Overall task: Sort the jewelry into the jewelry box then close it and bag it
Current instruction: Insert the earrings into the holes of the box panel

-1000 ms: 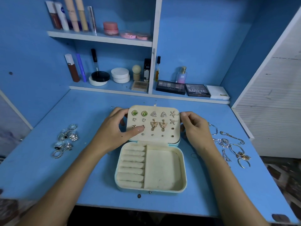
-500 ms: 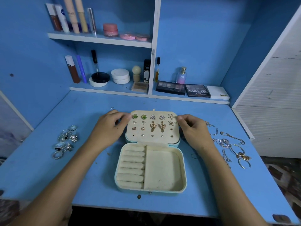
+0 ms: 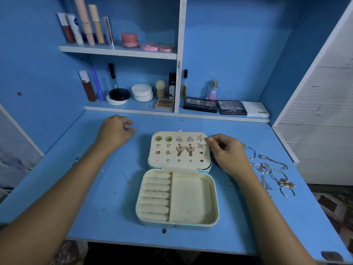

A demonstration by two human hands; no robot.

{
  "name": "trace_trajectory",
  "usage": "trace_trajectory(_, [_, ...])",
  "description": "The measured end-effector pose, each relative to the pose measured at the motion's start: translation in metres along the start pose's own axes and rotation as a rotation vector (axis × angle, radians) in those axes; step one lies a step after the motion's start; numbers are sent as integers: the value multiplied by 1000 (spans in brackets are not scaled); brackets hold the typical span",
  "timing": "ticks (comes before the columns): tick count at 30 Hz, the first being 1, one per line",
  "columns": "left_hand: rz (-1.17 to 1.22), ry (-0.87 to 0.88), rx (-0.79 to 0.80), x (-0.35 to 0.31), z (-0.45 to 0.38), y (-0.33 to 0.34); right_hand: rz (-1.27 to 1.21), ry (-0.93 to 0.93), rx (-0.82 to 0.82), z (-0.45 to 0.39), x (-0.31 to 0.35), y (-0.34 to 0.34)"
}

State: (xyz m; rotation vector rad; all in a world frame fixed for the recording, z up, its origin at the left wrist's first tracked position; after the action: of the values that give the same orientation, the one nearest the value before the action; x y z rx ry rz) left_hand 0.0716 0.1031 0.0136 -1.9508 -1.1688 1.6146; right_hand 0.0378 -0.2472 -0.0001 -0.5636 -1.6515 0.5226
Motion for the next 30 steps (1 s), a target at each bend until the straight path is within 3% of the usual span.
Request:
trace_trajectory(16, [-53, -67, 30, -5, -5, 3, 14, -7, -1, 1, 1, -1])
trace_trajectory(30, [123, -23, 22, -25, 24, -1, 14, 0, -3, 2, -1, 0])
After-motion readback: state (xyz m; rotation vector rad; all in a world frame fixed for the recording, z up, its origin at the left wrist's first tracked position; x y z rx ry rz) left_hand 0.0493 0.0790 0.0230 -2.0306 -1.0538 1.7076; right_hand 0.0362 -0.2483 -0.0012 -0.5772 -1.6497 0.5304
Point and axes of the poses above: each hand's wrist, its own z-axis away from the middle knuckle, its own y-axis out of the palm, x = y × z, the point moved 7 cm from there along -z, towards the middle knuckle, and after that the axes turned 11 degrees about z, right-handed, at the moved point
